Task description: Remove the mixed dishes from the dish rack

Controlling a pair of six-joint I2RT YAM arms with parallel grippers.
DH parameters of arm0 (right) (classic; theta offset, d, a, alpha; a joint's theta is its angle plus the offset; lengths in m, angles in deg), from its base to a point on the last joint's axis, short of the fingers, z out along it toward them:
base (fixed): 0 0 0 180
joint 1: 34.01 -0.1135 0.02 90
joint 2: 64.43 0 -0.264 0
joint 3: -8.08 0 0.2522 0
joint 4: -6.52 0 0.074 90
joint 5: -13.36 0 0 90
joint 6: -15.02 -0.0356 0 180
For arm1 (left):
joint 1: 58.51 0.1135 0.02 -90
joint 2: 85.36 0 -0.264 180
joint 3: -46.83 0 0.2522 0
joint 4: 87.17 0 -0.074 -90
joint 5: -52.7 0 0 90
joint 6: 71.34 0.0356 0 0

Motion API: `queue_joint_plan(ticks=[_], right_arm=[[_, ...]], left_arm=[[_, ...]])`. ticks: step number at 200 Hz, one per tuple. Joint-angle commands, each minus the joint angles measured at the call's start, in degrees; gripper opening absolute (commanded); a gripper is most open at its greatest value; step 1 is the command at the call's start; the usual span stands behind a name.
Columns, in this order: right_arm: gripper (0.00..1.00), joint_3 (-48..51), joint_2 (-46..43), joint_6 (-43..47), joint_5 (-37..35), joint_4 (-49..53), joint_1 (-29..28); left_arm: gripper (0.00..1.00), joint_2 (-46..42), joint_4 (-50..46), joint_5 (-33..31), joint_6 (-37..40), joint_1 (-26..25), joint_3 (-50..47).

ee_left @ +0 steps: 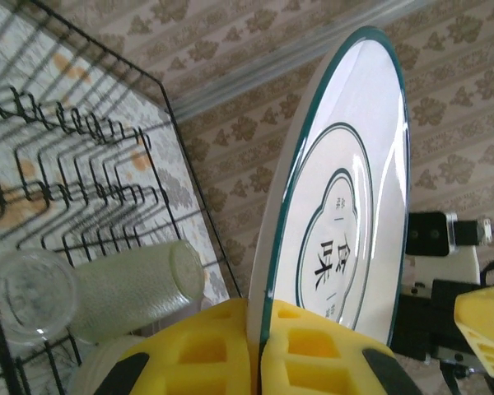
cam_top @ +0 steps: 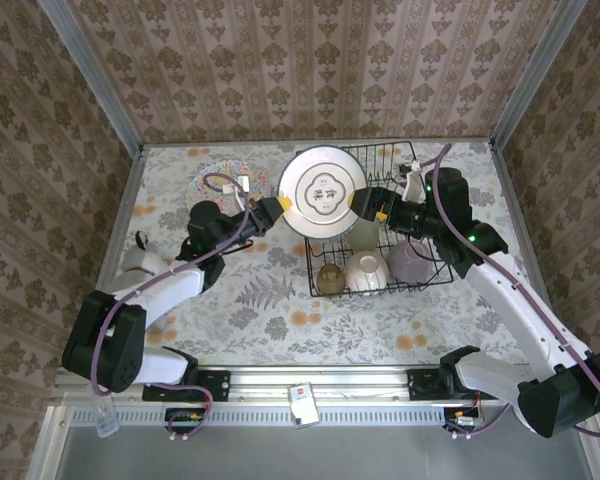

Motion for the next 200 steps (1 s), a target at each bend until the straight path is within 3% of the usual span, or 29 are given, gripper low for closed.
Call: queue_joint_plan(ticks=[1,90,150,200], right_arm=[[1.0,0.32,-0.82,2.68,-2.82,1.11,0.32],[1.0,6.0,-9.45,8.38,-10.42,7.4,0.17],[1.0,8.91,-11.6,8.86,-11.25,8.3,0.14],[1.0,10.07,-13.05,8.92,-12.67,9.59,-0.03]], left_arm=[[0.0,-2.23,4.01,-2.15,-1.02,3.12,0.18],[0.0,-10.74,-25.05,-6.71,9.71,22.46,2.47],[0.0,-2.55,-25.23,-7.15,11.5,31.66,3.62],[0.0,8.32,-25.33,-5.93,12.42,33.85,9.31]])
